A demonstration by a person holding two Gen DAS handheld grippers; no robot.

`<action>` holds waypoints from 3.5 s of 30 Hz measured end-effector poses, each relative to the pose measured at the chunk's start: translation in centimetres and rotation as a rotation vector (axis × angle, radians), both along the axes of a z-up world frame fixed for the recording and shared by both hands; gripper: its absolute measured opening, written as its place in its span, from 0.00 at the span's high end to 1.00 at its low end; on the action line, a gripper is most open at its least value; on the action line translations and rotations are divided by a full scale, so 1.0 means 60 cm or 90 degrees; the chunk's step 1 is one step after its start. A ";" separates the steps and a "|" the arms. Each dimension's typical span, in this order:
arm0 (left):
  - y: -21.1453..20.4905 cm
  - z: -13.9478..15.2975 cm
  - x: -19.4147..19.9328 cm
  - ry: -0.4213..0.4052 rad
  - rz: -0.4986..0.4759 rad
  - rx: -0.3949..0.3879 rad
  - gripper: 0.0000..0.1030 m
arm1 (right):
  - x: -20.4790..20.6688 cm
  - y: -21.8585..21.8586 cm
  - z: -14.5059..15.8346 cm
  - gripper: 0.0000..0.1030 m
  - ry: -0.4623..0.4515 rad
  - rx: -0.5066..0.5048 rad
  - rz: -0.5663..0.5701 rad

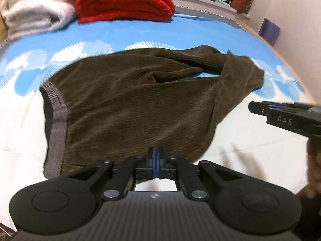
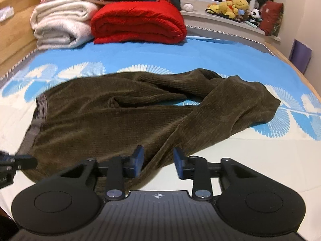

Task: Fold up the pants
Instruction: 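Move both tools toward the brown corduroy pants on the bed, then grasp the grey waistband with the left tool while the right tool grasps a leg hem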

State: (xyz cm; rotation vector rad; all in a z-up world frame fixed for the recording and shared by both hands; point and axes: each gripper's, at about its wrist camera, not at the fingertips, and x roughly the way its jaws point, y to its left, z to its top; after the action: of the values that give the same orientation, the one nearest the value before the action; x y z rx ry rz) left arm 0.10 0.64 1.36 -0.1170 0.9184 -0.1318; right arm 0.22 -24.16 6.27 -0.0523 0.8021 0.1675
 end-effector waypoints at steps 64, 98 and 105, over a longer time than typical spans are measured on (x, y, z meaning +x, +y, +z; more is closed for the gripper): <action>0.387 -0.066 0.054 0.159 0.132 0.028 0.94 | 0.068 -0.295 -0.034 0.93 0.261 0.142 0.005; 0.305 -0.156 0.134 0.217 0.064 0.174 0.79 | 0.205 -0.249 -0.116 0.93 0.182 -0.072 -0.114; 0.287 -0.128 0.105 0.201 0.079 0.241 0.80 | 0.083 -0.374 -0.116 0.94 0.276 0.007 -0.083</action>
State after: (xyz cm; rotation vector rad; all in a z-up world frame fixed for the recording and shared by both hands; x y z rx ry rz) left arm 6.39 17.84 -6.30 0.1619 1.2326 0.1823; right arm 5.23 -46.59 -0.68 0.0482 1.2341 0.0590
